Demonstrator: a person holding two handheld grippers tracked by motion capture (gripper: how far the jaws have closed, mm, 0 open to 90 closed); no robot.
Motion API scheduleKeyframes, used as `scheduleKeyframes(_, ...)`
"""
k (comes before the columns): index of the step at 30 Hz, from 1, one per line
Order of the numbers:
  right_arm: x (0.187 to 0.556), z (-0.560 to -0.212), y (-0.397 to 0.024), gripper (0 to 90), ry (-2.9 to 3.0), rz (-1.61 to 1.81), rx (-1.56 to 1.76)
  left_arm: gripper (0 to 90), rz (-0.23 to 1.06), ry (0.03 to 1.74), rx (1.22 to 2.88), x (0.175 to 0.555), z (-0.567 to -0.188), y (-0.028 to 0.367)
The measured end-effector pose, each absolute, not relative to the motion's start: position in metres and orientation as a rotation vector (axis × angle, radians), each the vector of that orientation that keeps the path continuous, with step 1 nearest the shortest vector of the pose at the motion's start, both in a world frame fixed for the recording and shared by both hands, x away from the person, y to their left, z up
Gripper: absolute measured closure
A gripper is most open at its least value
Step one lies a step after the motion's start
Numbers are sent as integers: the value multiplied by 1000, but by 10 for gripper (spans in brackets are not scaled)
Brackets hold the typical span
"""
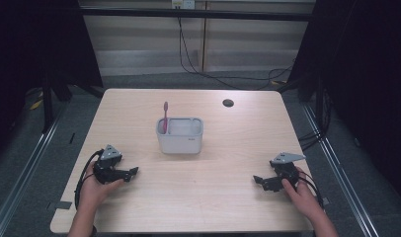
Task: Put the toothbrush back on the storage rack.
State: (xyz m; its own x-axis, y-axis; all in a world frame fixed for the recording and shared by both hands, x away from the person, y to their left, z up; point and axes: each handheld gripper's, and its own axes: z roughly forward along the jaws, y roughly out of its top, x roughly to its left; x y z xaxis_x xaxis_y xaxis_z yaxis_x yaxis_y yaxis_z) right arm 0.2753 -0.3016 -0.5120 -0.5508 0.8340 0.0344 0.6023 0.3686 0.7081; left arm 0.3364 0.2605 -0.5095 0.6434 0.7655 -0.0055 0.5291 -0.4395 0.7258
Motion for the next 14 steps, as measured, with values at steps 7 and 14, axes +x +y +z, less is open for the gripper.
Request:
scheduleKeyframes(7, 275, -512, -302, 81, 2304, 982, 1261, 155, 428, 1004, 2146, 337, -510, 261)
scheduleKeyframes(14, 275, -512, -302, 81, 2304, 982, 1261, 153, 422, 1006, 2144, 337, -510, 261)
